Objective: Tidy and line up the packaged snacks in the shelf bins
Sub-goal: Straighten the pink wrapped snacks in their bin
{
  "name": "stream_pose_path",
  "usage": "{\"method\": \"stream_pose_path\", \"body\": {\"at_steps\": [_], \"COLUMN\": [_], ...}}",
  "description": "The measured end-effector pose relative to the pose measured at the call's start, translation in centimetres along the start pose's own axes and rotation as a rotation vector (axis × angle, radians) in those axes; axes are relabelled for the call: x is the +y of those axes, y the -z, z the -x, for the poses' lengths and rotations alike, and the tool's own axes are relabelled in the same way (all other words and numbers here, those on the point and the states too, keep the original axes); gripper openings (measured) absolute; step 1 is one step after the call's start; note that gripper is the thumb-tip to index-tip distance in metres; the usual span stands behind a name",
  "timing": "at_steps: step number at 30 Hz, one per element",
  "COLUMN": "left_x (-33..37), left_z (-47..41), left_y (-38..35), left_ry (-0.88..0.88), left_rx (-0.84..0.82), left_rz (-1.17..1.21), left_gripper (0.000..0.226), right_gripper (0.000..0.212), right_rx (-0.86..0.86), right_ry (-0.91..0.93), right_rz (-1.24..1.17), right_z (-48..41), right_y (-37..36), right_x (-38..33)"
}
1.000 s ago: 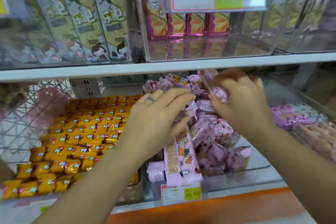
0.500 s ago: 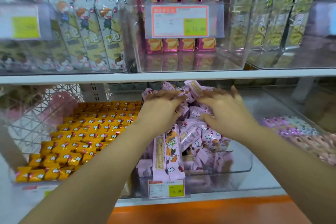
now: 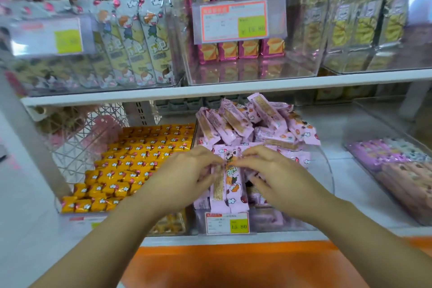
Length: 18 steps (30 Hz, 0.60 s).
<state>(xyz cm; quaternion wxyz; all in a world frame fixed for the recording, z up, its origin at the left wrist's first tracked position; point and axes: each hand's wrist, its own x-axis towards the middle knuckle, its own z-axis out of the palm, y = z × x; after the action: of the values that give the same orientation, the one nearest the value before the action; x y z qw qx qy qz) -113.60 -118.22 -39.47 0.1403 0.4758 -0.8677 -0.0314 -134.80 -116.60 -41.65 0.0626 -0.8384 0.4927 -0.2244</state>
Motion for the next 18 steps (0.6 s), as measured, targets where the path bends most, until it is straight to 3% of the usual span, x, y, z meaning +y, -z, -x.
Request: {"method": "stream_pose_path", "body": {"at_steps": [3, 7, 15, 18], "left_x": [-0.2, -0.1, 0.5, 0.7], "left_z": [0.3, 0.1, 0.4, 0.2], "left_y": [-1.0, -2.0, -2.6, -1.8], "left_ry": [-0.03, 0.004, 0.033, 0.057], "left_rx": [-0.027, -0.024, 0.197, 0.298], "left_rz": [-0.016, 0.003, 0.403, 0.53], "left_gripper": [0.034, 0.04, 0.043, 0.043], "right_gripper": [0.028, 0.026, 0.028, 0.038], "right_rx": [-0.088, -0.125, 0.131, 0.215], "right_ry": [0.014, -0.047, -0.113, -0.088], "right_rz": [-0.087, -0.224, -0.502, -0.635], "right_z": [-0.2, -0.9, -1.2, -1.6], "right_y": [-0.7, -1.2, -0.6, -0.1], "right_x": [-1.0, -0.9, -1.5, -1.8]}}
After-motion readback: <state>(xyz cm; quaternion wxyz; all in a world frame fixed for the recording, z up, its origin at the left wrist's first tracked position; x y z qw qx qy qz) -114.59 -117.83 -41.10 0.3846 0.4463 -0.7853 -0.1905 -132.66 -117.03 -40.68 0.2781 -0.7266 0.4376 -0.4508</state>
